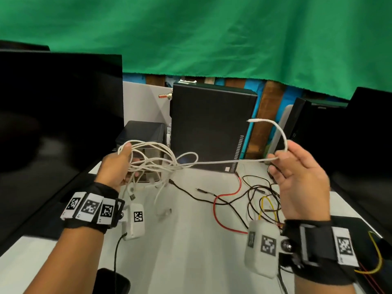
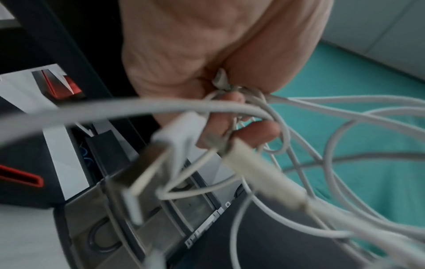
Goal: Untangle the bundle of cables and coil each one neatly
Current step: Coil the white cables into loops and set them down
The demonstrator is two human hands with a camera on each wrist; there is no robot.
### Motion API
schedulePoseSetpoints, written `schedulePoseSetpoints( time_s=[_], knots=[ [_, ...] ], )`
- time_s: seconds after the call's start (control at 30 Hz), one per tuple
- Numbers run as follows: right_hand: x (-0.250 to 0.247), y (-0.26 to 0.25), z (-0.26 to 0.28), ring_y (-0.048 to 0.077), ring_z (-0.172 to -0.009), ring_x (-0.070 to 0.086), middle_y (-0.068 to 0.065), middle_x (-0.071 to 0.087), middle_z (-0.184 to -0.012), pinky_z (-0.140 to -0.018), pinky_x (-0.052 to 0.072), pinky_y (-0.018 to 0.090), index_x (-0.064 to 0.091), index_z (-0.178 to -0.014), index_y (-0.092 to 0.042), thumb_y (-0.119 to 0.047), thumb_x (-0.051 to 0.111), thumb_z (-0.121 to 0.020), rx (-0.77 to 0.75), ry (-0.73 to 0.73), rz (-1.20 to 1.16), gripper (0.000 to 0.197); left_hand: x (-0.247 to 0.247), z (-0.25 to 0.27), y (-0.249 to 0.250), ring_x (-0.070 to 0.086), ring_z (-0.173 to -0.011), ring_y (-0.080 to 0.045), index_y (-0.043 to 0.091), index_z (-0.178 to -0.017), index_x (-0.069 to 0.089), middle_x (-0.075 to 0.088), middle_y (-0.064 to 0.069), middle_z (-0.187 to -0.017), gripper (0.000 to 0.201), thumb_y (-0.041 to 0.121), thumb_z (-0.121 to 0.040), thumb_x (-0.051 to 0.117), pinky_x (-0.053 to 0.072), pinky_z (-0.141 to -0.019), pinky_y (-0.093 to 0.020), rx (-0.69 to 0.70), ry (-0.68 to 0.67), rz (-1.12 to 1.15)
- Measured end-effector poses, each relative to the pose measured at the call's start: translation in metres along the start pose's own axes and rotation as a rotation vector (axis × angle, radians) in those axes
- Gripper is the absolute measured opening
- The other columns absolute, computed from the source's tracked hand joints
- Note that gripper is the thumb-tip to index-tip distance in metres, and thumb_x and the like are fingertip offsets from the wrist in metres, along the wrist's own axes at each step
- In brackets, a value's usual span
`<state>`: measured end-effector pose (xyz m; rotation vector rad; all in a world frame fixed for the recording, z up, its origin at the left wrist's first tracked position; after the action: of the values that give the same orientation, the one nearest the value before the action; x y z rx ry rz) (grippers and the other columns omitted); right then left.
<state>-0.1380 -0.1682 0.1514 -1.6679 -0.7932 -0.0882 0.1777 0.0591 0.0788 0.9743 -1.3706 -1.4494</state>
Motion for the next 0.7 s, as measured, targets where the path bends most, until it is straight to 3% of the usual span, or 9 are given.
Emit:
schedulePoseSetpoints(
  time_s=[0.1, 0.17, 0.23, 0.3, 0.53, 0.7],
  knots=[
    [-0.002, -0.004, 0.001, 0.019, -0.093, 0.069, 0.002, 0.072, -0.091, -0.067, 0.056, 0.023, 0.067, -0.111, -0.02, -0.004, 0.06, -0.094, -0.042, 0.025, -0.004, 0.024, 0.004, 0.004, 0.006, 0.06, -0.053, -0.014, 0.016, -0.083, 0.067, 0.068, 0.001, -0.066, 0.038, 0.045, -0.101, 0.05, 0.045, -0.054, -0.027, 0.015, -0.003, 0.05],
    [0.002, 0.0, 0.005, 0.019, -0.091, 0.071, 0.002, 0.074, -0.092, -0.068, 0.057, 0.024, 0.065, -0.115, -0.02, -0.006, 0.061, -0.093, -0.023, -0.004, 0.005, 0.026, 0.007, 0.005, 0.01, 0.064, -0.062, -0.019, 0.016, -0.088, 0.069, 0.071, 0.002, -0.068, 0.037, 0.043, -0.102, 0.049, 0.051, -0.058, -0.031, 0.036, -0.023, 0.083],
    [0.007, 0.005, 0.009, 0.017, -0.088, 0.073, 0.002, 0.076, -0.094, -0.067, 0.058, 0.023, 0.063, -0.119, -0.019, -0.007, 0.062, -0.092, 0.007, -0.041, 0.002, 0.029, 0.011, 0.007, 0.014, 0.071, -0.075, -0.03, 0.014, -0.093, 0.072, 0.075, -0.003, -0.076, 0.038, 0.044, -0.1, 0.051, 0.06, -0.072, -0.045, 0.052, -0.053, 0.111],
    [0.013, 0.008, 0.014, 0.017, -0.089, 0.074, 0.003, 0.077, -0.097, -0.065, 0.058, 0.022, 0.062, -0.121, -0.019, -0.007, 0.063, -0.092, 0.033, -0.055, -0.023, 0.031, 0.015, 0.01, 0.017, 0.072, -0.078, -0.032, 0.013, -0.098, 0.073, 0.075, -0.005, -0.079, 0.038, 0.045, -0.1, 0.052, 0.059, -0.08, -0.052, 0.066, -0.07, 0.128],
    [0.049, 0.01, 0.032, 0.024, -0.095, 0.075, 0.013, 0.076, -0.099, -0.072, 0.059, 0.022, 0.058, -0.126, -0.009, -0.002, 0.067, -0.088, 0.017, -0.097, -0.109, 0.04, 0.025, 0.03, 0.038, 0.066, -0.077, -0.029, 0.017, -0.094, 0.073, 0.073, -0.002, -0.077, 0.035, 0.042, -0.102, 0.049, 0.055, -0.081, -0.051, 0.177, -0.143, 0.099],
    [0.089, 0.017, 0.042, 0.023, -0.088, 0.075, 0.01, 0.075, -0.088, -0.069, 0.058, 0.024, 0.065, -0.109, -0.011, 0.001, 0.073, -0.084, -0.112, -0.178, 0.039, 0.029, 0.04, 0.045, 0.045, 0.065, -0.07, -0.024, 0.019, -0.099, 0.073, 0.072, -0.001, -0.076, 0.035, 0.041, -0.103, 0.046, 0.05, -0.069, -0.041, 0.176, -0.205, 0.115]
  ],
)
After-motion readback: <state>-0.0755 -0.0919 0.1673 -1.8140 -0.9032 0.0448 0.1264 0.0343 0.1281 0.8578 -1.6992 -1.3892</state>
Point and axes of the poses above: each hand's wrist, its own z-axis away from the middle knuckle, its own x-axis out of the palm, y = z × x, the point moved 6 cm from there along -z, towards the middle knuckle
